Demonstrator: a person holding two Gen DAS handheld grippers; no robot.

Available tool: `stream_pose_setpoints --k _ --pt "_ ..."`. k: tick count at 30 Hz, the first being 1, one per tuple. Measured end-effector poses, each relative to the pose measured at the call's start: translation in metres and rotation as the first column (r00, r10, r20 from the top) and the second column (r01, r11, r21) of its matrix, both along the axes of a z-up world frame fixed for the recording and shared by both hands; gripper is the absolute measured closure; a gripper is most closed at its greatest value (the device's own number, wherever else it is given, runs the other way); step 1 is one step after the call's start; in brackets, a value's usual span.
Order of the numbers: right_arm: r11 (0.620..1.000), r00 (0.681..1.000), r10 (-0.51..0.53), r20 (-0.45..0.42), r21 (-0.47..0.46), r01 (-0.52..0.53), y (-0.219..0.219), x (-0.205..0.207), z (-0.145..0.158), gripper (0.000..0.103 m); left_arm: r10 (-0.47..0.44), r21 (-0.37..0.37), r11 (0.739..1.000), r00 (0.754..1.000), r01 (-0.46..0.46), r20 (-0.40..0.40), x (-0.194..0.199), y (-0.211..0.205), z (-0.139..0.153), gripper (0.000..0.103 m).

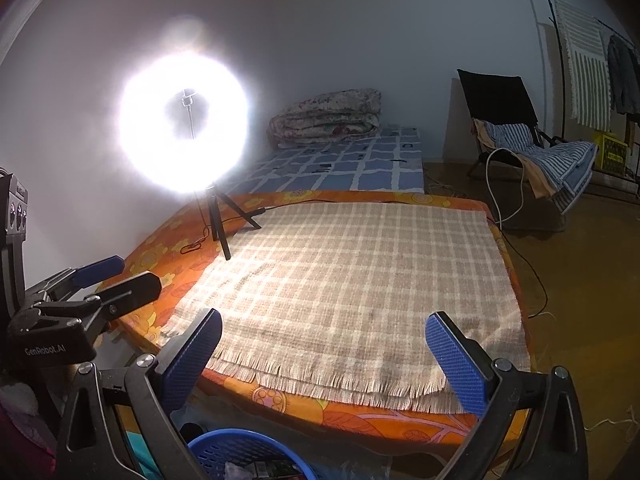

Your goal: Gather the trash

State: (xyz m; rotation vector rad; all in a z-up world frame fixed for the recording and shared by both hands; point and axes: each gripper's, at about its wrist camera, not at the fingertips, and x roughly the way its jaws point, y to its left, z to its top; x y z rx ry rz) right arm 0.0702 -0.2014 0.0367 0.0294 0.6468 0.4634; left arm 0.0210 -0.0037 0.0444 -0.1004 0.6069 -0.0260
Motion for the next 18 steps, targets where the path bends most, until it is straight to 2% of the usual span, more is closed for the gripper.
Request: stream_pose_setpoints --k 18 --pt "0.999 1.0 -0.012 0.001 -0.032 0.012 0.0004 -0.0024 -0.0025 0.0 0.013 0.025 1.0 1.0 -0.013 -0.019 -0.0031 0.001 -0.0063 0.001"
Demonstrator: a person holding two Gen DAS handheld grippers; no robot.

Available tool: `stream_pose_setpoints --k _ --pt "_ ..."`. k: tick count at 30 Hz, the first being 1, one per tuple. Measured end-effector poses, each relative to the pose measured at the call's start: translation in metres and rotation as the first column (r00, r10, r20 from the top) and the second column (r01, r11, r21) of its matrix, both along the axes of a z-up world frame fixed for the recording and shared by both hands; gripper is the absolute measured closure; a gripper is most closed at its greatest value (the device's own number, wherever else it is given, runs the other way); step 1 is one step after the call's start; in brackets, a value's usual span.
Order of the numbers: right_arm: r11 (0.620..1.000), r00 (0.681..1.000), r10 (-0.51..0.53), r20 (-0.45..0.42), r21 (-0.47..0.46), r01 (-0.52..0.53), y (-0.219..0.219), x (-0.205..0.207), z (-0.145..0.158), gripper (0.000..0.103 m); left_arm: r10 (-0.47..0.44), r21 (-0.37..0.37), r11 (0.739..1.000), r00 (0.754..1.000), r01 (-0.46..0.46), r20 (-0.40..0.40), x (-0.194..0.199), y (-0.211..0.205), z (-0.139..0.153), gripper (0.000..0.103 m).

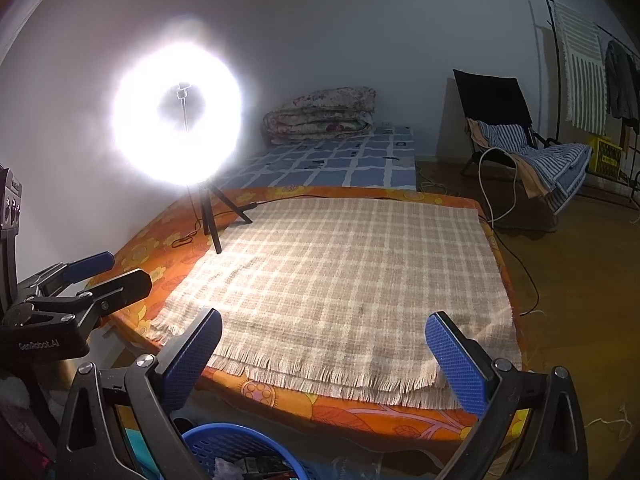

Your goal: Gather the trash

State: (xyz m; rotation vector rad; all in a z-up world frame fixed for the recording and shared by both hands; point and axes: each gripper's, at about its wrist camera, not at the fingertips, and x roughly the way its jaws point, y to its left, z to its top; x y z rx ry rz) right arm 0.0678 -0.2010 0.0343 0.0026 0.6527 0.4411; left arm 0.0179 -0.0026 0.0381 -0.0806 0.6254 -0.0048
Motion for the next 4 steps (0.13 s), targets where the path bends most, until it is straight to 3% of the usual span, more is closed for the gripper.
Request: stream_pose_setpoints --k 4 --pt "1.0 1.0 -0.002 0.0 -0.004 0.002 0.0006 0.0004 -0.0006 0.0 0.006 -0.004 1.0 1.0 -0.006 -0.007 0.0012 0.0007 -0.0028 0.001"
